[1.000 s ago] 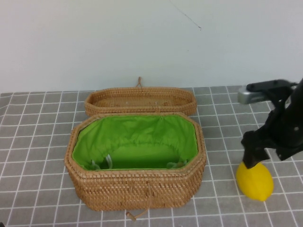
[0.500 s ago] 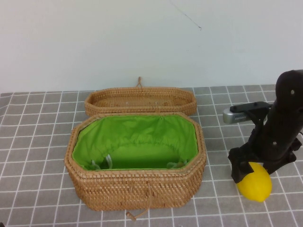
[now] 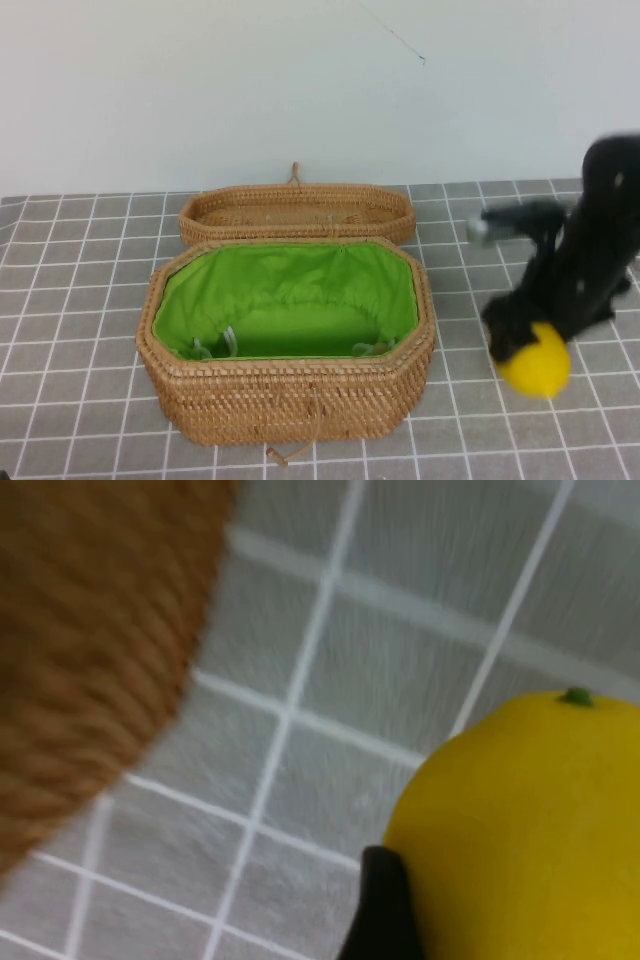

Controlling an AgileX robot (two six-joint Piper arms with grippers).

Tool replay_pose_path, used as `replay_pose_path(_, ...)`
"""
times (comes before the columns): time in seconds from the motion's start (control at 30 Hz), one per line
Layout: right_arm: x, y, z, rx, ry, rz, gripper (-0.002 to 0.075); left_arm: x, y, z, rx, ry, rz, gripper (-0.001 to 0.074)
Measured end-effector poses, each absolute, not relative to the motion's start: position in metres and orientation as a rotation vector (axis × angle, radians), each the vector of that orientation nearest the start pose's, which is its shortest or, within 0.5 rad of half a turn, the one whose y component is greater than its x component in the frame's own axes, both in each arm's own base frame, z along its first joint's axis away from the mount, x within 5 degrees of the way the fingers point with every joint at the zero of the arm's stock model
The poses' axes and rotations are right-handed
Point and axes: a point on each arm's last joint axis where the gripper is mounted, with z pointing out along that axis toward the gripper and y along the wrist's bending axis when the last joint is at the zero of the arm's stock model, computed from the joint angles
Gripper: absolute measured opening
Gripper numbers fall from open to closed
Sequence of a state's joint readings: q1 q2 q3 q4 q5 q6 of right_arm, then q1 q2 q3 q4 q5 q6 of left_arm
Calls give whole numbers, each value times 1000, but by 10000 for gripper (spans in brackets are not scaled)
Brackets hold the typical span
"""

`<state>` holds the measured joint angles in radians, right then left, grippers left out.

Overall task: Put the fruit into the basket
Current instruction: Pick up the lemon on the table, then place the lemon on the basket

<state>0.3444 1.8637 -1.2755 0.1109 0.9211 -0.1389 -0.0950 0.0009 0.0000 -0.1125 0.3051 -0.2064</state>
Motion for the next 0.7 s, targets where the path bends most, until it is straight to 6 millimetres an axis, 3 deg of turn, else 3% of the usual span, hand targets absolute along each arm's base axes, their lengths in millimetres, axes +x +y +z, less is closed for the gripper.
replay_pose_path(0.23,357,140,288,-717,2650,183,531,54,-8,186,-172,1790,-323,-3)
replay_pose_path(0.3,357,152,313,-810,2565,188,531,54,-8,186,-172,1790,-323,-3)
replay_pose_path(0.4,351,176,336,-923,2457,206,531,54,-8,186,-172,1792,-323,-3)
replay_pose_path(0.53,344,211,337,-1002,2376,249,531,54,-8,186,-172,1792,-323,-3)
replay_pose_path(0.63,341,240,319,-1073,2359,277,531,54,-8,186,-172,1792,-323,-3)
replay_pose_path(0.67,340,249,310,-1095,2360,284,531,54,-8,173,-180,1829,-323,-3)
replay_pose_path(0.7,341,257,301,-1112,2362,290,531,54,-8,186,-173,1793,-324,-3)
